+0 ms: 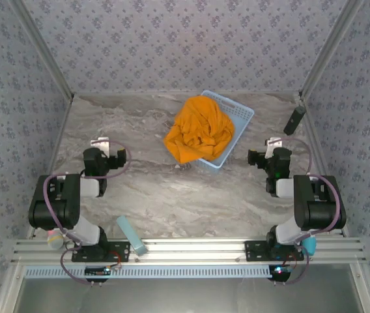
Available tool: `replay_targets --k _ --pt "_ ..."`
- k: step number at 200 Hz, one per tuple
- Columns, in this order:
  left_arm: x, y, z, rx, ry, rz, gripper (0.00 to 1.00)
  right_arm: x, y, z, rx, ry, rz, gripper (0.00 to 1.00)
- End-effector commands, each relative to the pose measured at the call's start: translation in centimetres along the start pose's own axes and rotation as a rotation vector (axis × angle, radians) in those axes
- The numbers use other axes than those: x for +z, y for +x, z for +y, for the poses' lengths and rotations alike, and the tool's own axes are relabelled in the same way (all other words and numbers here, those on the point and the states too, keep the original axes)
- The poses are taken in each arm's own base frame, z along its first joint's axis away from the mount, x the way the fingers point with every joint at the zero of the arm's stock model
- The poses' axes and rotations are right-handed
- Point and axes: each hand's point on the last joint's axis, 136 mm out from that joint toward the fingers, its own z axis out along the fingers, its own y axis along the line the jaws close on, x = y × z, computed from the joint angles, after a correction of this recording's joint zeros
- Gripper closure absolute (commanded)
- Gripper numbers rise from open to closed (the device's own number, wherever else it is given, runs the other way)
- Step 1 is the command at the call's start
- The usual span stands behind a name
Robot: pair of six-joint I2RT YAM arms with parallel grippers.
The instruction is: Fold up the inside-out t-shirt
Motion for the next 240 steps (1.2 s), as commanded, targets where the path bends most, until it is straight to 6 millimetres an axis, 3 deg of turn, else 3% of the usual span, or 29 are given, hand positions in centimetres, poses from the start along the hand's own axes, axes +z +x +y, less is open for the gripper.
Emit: replay_targets --k 1,191,201,212,230,240 --pt "0.2 -1.3 0.4 -0.018 -0.014 -0.033 0.00 0.1 -1.2 0.0 0.009 -0.003 -0.031 0.00" --pt "0.2 -1.4 0.6 -0.029 -0.019 -0.030 0.00 0.1 -1.2 0.0 0.012 -0.004 -0.030 0.00" --pt "0.1 -1.8 1.2 -0.043 -0.051 -0.029 0.00 -0.1 -1.7 0.0 0.016 -0.010 -0.036 0.00" --pt "-0.9 -3.0 0.6 -0.020 -0.034 -0.026 0.00 -0.7 -3.1 -0.4 0.022 0.014 -0.010 0.00" --pt "-4.0 -5.9 0.8 -0.053 -0.123 -0.018 0.00 -2.8 -6.2 -2.0 0.097 0.120 0.014 0.00" --pt "-6.0 -7.2 0.4 -0.096 -0.120 0.000 0.00 -3.9 -8.2 -1.4 0.135 0.092 0.003 0.00"
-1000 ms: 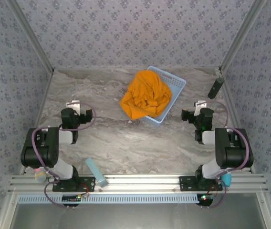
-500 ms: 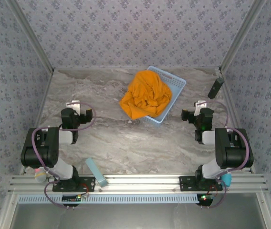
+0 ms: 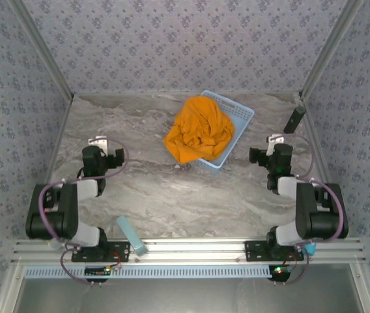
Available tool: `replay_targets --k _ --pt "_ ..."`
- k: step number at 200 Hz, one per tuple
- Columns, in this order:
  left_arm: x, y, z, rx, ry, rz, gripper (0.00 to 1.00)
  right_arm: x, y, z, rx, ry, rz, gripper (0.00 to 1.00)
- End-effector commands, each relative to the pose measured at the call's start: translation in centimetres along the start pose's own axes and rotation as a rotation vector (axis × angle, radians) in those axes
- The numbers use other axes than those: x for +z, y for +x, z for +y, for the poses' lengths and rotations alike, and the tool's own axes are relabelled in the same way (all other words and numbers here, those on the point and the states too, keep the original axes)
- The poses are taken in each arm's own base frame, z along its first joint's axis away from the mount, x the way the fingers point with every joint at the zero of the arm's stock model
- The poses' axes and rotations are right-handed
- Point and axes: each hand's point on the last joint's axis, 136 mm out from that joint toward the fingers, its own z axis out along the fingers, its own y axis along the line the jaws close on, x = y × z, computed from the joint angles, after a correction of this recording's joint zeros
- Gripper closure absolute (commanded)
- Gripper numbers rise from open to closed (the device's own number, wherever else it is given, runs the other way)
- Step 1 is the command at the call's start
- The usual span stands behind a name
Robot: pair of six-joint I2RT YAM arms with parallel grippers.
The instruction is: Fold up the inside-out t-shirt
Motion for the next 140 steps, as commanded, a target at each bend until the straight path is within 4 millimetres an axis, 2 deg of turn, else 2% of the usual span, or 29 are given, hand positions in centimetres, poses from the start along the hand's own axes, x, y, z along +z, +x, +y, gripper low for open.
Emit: replay_targets --k 1,14,21,30,35,41,52,67,81,83,87,91,113,131,140 --pt "-4.3 -5.2 0.2 -0.086 -0.061 -0.020 0.00 -3.0 -5.5 -0.5 0.107 0.041 -0.026 0.00" --pt "-6.9 -6.9 -0.3 -0.194 -0.027 -0.002 0.00 -4.2 -7.7 1.9 0.153 -0.074 -0.046 0.00" --pt "-7.9 -7.6 -0.6 -0.266 0.000 -0.004 0.00 -4.6 -8.8 4.1 0.142 -0.159 -0.058 0.00" --pt "-9.0 -7.3 -0.6 -0.420 0.004 0.015 0.00 -5.0 -9.7 7.5 0.085 -0.252 -0.063 0.00" --pt "-9.2 -7.1 -0.6 -0.496 0.012 0.019 0.00 -4.9 -9.9 9.6 0.040 -0.296 -0.050 0.00" --pt "-9.3 -7.2 -1.8 -0.532 0.088 0.024 0.00 -4.9 -9.8 12.0 -0.011 -0.350 -0.024 0.00" --pt "-9.5 -7.2 -4.5 -0.536 0.227 0.071 0.00 -4.2 -9.6 15.8 -0.082 -0.410 0.041 0.00" --pt "-9.9 -6.6 -6.5 -0.490 0.248 0.176 0.00 -2.6 -8.6 20.0 -0.180 -0.441 0.131 0.00" --pt "-10.6 -6.5 -8.5 -0.362 0.269 0.234 0.00 -0.7 -8.1 21.7 -0.232 -0.389 0.175 0.00" --pt "-10.6 -6.4 -8.7 -0.344 0.271 0.239 0.00 -0.3 -7.5 21.8 -0.238 -0.378 0.195 0.00" --pt "-10.8 -6.4 -9.2 -0.312 0.275 0.247 0.00 0.3 -8.2 22.3 -0.236 -0.362 0.193 0.00" --pt "-11.0 -6.3 -9.5 -0.291 0.274 0.254 0.00 1.1 -8.0 22.4 -0.231 -0.338 0.208 0.00" --pt "-11.8 -5.7 -10.3 -0.283 0.289 0.299 0.00 5.0 -5.4 23.1 -0.176 -0.281 0.317 0.00" --pt "-12.6 -5.4 -10.8 -0.288 0.324 0.318 0.00 7.4 -3.6 24.0 -0.175 -0.276 0.385 0.00" --pt "-12.9 -5.1 -10.9 -0.287 0.335 0.323 0.00 8.4 -2.8 24.4 -0.171 -0.270 0.413 0.04"
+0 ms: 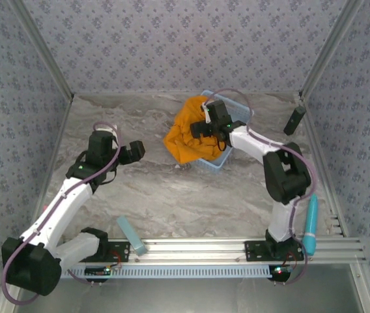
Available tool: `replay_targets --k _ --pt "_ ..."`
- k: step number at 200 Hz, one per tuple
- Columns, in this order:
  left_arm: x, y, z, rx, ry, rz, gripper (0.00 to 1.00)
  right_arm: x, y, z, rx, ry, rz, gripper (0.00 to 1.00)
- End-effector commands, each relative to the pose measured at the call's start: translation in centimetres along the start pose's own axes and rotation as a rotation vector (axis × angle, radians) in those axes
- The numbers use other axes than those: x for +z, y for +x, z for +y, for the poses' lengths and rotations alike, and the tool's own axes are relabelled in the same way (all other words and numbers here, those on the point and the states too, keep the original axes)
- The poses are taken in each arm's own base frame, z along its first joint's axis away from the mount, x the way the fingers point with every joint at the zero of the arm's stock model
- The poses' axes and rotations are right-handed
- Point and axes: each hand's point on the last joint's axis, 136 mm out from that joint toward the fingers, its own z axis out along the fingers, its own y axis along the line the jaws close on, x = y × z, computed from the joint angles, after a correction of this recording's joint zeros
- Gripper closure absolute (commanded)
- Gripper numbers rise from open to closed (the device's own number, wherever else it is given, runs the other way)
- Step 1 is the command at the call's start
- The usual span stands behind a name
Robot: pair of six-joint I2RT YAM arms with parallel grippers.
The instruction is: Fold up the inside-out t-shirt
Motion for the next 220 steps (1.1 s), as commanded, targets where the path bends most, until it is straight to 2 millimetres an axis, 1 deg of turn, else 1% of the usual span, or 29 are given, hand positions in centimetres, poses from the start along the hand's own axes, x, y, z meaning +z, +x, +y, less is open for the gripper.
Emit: replay_targets --k 1,6,18,27,32,33,34,40,50,61,76,83,95,106,119,131,139,148,156,166,168,177,180,184,187,193,201,210,220 --pt "-1.6 0.5 -0.7 0.003 0.031 0.033 0.00 2.6 2.0 -1.2 0.055 0.060 0.124 0.05" --pt "-1.7 0.7 -0.7 0.004 0.036 0.031 0.00 3.2 2.0 -1.0 0.059 0.051 0.128 0.11" --pt "-1.8 1.0 -0.7 0.006 0.045 0.022 0.00 4.3 2.0 -0.6 0.053 0.034 0.136 0.41" --pt "-1.9 1.2 -0.7 0.008 0.047 0.016 0.00 4.6 1.6 -0.2 0.058 0.018 0.129 0.61" --pt "-1.9 1.2 -0.7 0.010 0.048 0.015 0.00 4.3 1.1 0.1 0.060 -0.004 0.118 0.73" --pt "-1.9 1.3 -0.6 0.011 0.047 0.016 0.00 4.1 0.8 0.3 0.061 -0.014 0.110 0.77" --pt "-1.9 1.3 -0.6 0.012 0.047 0.017 0.00 4.1 0.8 0.3 0.061 -0.014 0.110 0.77" --pt "-2.0 1.3 -0.7 0.017 0.051 0.019 0.00 3.3 -0.3 0.5 0.066 -0.035 0.081 0.88" --pt "-2.2 1.5 -0.9 0.024 0.057 0.029 0.00 1.2 -2.7 1.1 0.067 -0.073 0.009 0.99" --pt "-2.4 1.4 -1.3 0.028 0.076 0.035 0.00 -2.1 -5.9 1.7 0.064 -0.113 -0.084 1.00" --pt "-2.9 1.1 -2.4 0.029 0.129 0.038 0.00 -7.5 -10.7 2.3 0.064 -0.156 -0.222 1.00" --pt "-3.1 0.8 -3.0 0.025 0.159 0.037 0.00 -10.7 -13.3 2.8 0.057 -0.178 -0.301 1.00" --pt "-3.6 0.1 -4.3 0.018 0.216 0.029 0.00 -15.9 -16.8 4.4 0.011 -0.230 -0.409 1.00" --pt "-4.2 -0.6 -5.5 0.005 0.274 0.020 0.00 -20.3 -19.0 6.9 -0.057 -0.295 -0.485 1.00" --pt "-4.8 -1.5 -6.4 -0.018 0.319 -0.002 0.00 -23.9 -19.9 10.2 -0.126 -0.374 -0.527 1.00" --pt "-5.2 -2.2 -6.7 -0.032 0.340 -0.024 0.00 -25.8 -19.4 13.2 -0.154 -0.469 -0.531 1.00" --pt "-5.3 -2.5 -6.8 -0.038 0.348 -0.036 0.00 -26.5 -18.4 15.5 -0.165 -0.554 -0.514 1.00" --pt "-5.3 -2.8 -6.4 -0.052 0.337 -0.047 0.00 -27.1 -16.9 18.1 -0.172 -0.656 -0.491 1.00" --pt "-5.1 -2.9 -5.6 -0.080 0.314 -0.052 0.00 -27.1 -14.8 20.6 -0.194 -0.751 -0.456 1.00" --pt "-4.7 -2.8 -4.1 -0.127 0.270 -0.051 0.00 -26.6 -11.3 23.5 -0.246 -0.853 -0.384 1.00" --pt "-4.6 -2.8 -3.9 -0.139 0.262 -0.051 0.00 -26.4 -10.5 24.0 -0.260 -0.867 -0.364 0.97" --pt "-4.1 -2.6 -2.3 -0.189 0.218 -0.040 0.00 -24.6 -7.1 25.1 -0.311 -0.871 -0.269 0.63" --pt "-4.0 -2.4 -1.8 -0.206 0.205 -0.033 0.00 -23.8 -6.2 25.0 -0.318 -0.849 -0.235 0.53" --pt "-3.7 -2.2 -1.2 -0.225 0.189 -0.023 0.00 -22.7 -4.8 24.8 -0.328 -0.816 -0.190 0.46" --pt "-3.6 -2.0 -0.8 -0.237 0.183 -0.017 0.00 -22.1 -3.9 24.5 -0.337 -0.796 -0.161 0.43" --pt "-3.2 -1.7 -0.1 -0.256 0.167 -0.004 0.00 -21.1 -2.8 23.5 -0.339 -0.749 -0.126 0.40" --pt "-2.8 -1.3 0.5 -0.263 0.151 0.006 0.00 -19.8 -1.7 21.4 -0.310 -0.666 -0.094 0.38" --pt "-2.4 -0.8 0.6 -0.246 0.153 0.020 0.00 -18.9 -1.3 18.7 -0.252 -0.584 -0.086 0.35" --pt "-1.9 -0.6 0.1 -0.227 0.191 0.035 0.00 -18.1 -1.3 15.2 -0.176 -0.508 -0.082 0.34"
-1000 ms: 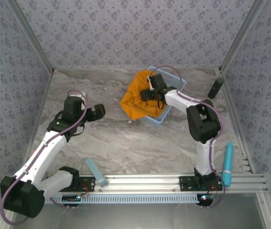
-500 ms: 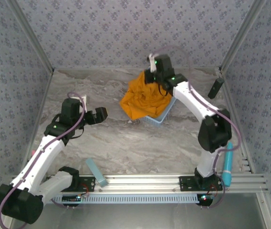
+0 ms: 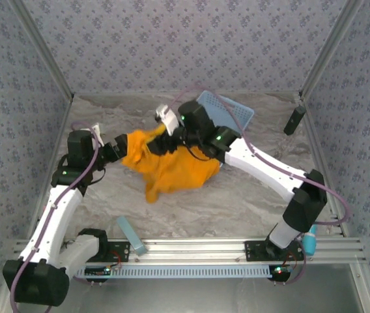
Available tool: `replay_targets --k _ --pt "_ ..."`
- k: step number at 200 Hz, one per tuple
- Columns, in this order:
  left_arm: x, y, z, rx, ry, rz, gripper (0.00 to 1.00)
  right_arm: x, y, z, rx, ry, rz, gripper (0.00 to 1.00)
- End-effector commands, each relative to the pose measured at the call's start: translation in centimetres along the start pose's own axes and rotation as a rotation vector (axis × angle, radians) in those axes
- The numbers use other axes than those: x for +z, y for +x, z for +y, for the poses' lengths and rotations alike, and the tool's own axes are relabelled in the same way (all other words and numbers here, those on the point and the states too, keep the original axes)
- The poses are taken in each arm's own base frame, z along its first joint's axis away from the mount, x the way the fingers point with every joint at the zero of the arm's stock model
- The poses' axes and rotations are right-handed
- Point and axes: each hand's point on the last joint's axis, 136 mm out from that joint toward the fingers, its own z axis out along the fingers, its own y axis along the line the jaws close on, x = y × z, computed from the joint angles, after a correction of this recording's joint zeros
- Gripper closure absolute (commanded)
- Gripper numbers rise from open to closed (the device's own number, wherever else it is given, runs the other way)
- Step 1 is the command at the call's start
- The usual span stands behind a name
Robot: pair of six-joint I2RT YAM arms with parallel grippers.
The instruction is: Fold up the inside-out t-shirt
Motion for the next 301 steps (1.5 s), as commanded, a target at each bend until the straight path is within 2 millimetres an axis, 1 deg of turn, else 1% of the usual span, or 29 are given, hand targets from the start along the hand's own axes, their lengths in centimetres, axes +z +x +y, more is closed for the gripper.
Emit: replay_targets --k 1,14,22,36,49,59,71,83,98,106,108,110,128,140,147,159,166,183,191,202,217,222,233,234,237,249,266,284,301 --pt "1.1 1.6 0.1 -0.006 0.040 0.070 0.00 -4.0 3.2 -6.7 0.130 0.220 0.050 0.34" --pt "2.4 2.6 -0.6 0.016 0.085 0.126 0.00 -6.7 4.4 -10.8 0.225 0.354 0.039 0.30" --pt "3.2 3.3 -1.2 0.050 0.090 0.170 0.00 -8.3 5.6 -13.4 0.287 0.444 0.047 0.29" --pt "5.0 5.3 -1.9 0.154 0.038 0.269 0.00 -11.0 7.6 -17.3 0.380 0.599 0.066 0.29" --pt "6.6 7.1 -2.5 0.246 -0.021 0.345 0.00 -13.7 9.6 -20.4 0.478 0.763 0.074 0.29" --pt "7.9 8.6 -2.9 0.281 -0.036 0.397 0.00 -15.4 11.3 -22.1 0.543 0.875 0.087 0.29" --pt "9.5 10.1 -3.2 0.298 -0.055 0.437 0.00 -16.5 12.8 -23.2 0.607 0.942 0.101 0.29" --pt "11.1 11.3 -3.0 0.305 -0.093 0.457 0.00 -16.6 13.9 -23.6 0.665 0.962 0.110 0.30" --pt "12.9 12.5 -2.3 0.319 -0.150 0.474 0.00 -15.9 14.7 -23.6 0.716 0.971 0.105 0.32" --pt "13.9 13.2 -1.5 0.314 -0.188 0.482 0.00 -15.6 14.8 -23.6 0.757 0.987 0.085 0.33" --pt "14.1 13.4 -1.4 0.311 -0.193 0.485 0.00 -15.3 16.1 -23.5 0.778 0.996 0.107 0.33" --pt "14.3 13.5 -1.2 0.307 -0.198 0.488 0.00 -15.2 16.5 -23.5 0.795 1.001 0.110 0.33" --pt "15.7 14.7 -0.7 0.285 -0.199 0.527 0.01 -13.4 18.1 -23.1 0.893 0.988 0.114 0.39" --pt "16.1 15.1 -1.0 0.289 -0.179 0.550 0.15 -12.7 19.3 -23.1 0.928 1.021 0.137 0.42" --pt "16.0 14.9 -1.3 0.298 -0.169 0.548 0.22 -12.2 19.6 -23.1 0.927 1.024 0.148 0.43" --pt "15.5 14.1 -2.0 0.317 -0.145 0.533 0.43 -11.6 20.3 -23.2 0.935 1.037 0.166 0.45" --pt "15.1 13.5 -2.4 0.327 -0.131 0.522 0.52 -11.4 20.6 -23.3 0.942 1.047 0.170 0.47" --pt "13.7 11.5 -3.3 0.326 -0.082 0.491 0.83 -11.0 21.4 -23.7 0.955 1.066 0.184 0.52" --pt "13.0 10.4 -3.6 0.304 -0.057 0.480 1.00 -11.0 21.9 -24.0 0.972 1.078 0.191 0.53" --pt "11.8 8.8 -4.0 0.267 -0.021 0.460 1.00 -10.6 22.4 -24.2 1.006 1.079 0.194 0.57" --pt "9.6 6.2 -4.7 0.232 0.015 0.417 1.00 -10.7 23.1 -24.4 1.090 1.114 0.184 0.68" --pt "8.8 5.2 -5.0 0.236 0.023 0.394 1.00 -10.6 23.3 -24.6 1.116 1.122 0.178 0.76" --pt "6.7 3.1 -5.9 0.263 0.039 0.335 1.00 -10.6 24.3 -24.6 1.184 1.150 0.184 0.82" --pt "6.5 2.9 -6.0 0.266 0.040 0.329 1.00 -10.5 23.7 -24.7 1.189 1.145 0.164 0.83" --pt "6.0 2.5 -6.1 0.275 0.037 0.315 1.00 -10.4 23.1 -24.9 1.205 1.140 0.144 0.83" --pt "3.5 0.2 -7.1 0.312 0.036 0.233 1.00 -10.0 23.0 -25.3 1.260 1.135 0.108 0.87" --pt "0.2 -2.3 -8.5 0.356 0.050 0.118 1.00 -9.8 22.6 -26.0 1.325 1.145 0.049 0.91" --pt "-2.6 -3.7 -9.9 0.386 0.088 0.023 1.00 -11.0 22.2 -27.2 1.352 1.213 0.002 0.93" --pt "-4.3 -3.9 -11.0 0.410 0.143 -0.015 1.00 -12.7 21.5 -28.6 1.358 1.297 -0.073 0.97"
